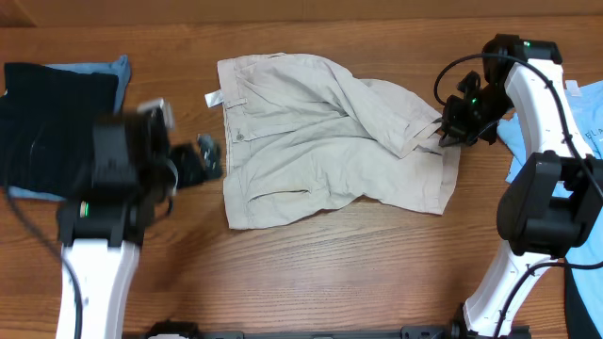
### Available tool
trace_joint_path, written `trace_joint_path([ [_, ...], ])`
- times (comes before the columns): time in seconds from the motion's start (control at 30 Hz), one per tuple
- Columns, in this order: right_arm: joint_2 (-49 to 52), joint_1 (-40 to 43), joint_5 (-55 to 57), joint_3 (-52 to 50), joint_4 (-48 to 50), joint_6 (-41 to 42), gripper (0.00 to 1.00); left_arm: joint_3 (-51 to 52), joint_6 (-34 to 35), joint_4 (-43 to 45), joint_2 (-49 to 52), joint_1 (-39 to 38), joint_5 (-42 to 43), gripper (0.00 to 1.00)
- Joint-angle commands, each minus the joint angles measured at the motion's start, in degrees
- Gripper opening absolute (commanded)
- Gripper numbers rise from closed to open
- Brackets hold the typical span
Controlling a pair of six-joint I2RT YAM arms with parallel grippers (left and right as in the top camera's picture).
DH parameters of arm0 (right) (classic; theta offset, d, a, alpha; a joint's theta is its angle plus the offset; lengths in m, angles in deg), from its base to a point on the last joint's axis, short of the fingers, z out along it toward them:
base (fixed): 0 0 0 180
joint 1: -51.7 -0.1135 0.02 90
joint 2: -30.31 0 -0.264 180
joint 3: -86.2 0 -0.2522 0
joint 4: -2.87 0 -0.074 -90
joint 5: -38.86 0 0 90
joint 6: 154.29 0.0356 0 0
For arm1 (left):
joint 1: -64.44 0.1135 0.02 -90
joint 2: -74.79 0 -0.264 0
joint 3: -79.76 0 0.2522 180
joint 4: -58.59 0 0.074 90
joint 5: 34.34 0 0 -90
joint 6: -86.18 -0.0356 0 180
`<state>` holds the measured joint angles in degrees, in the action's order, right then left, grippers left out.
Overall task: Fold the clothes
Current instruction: 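Move the left gripper to the shorts' left waistband edge and grasp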
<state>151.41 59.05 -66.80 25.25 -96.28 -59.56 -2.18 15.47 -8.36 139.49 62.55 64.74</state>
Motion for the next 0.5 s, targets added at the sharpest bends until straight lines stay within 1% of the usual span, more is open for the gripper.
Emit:
trace_joint_path([
  [0.0,-1.7,-0.3,-0.3,-4.2,0.0,0.0,0.04,-6.5,-1.6,3.1,12.7,-0.4,18.6,1.0],
  [0.03,-1.7,-0.3,-0.3,-5.9,0.1,-0.1,0.04,-6.5,1.4,3.4,15.9,-0.4,20.6,1.0],
  [0.07,-1.7,-0.3,-0.3,-7.0,0.5,-0.1,0.04,-6.5,3.6,2.8,18.6,-0.4,20.6,1.0],
  [0.1,-1.7,-0.3,-0.2,-8.1,1.5,-0.1,0.04,-6.5,4.5,1.6,22.2,-0.4,21.2,1.0],
  [0.17,-1.7,-0.3,1.5,-8.3,2.5,0.0,0.04,-6.5,3.8,0.7,26.1,-0.4,22.1,1.0],
  [0.2,-1.7,-0.3,2.6,-8.3,3.0,0.0,0.06,-6.5,2.9,0.7,27.5,-0.4,21.4,1.0],
  [0.27,-1.7,-0.2,4.6,-9.2,4.5,1.5,0.35,-6.4,2.8,0.2,28.7,-0.4,14.7,1.0],
  [0.3,-1.7,-0.2,5.9,-10.3,5.4,1.5,0.42,-6.4,2.8,-0.6,29.0,-0.4,10.5,1.0],
  [0.33,-1.7,-0.2,6.6,-12.1,7.4,1.5,0.45,-6.4,2.8,-1.6,29.2,-0.4,6.2,1.0],
  [0.37,-1.7,-0.2,6.6,-13.4,8.9,1.5,0.45,-6.4,2.8,-2.2,29.5,-0.4,4.2,1.0],
  [0.47,-1.7,-0.2,6.6,-18.5,16.0,1.5,0.45,-5.8,2.8,-1.9,31.1,-0.4,2.8,1.0],
])
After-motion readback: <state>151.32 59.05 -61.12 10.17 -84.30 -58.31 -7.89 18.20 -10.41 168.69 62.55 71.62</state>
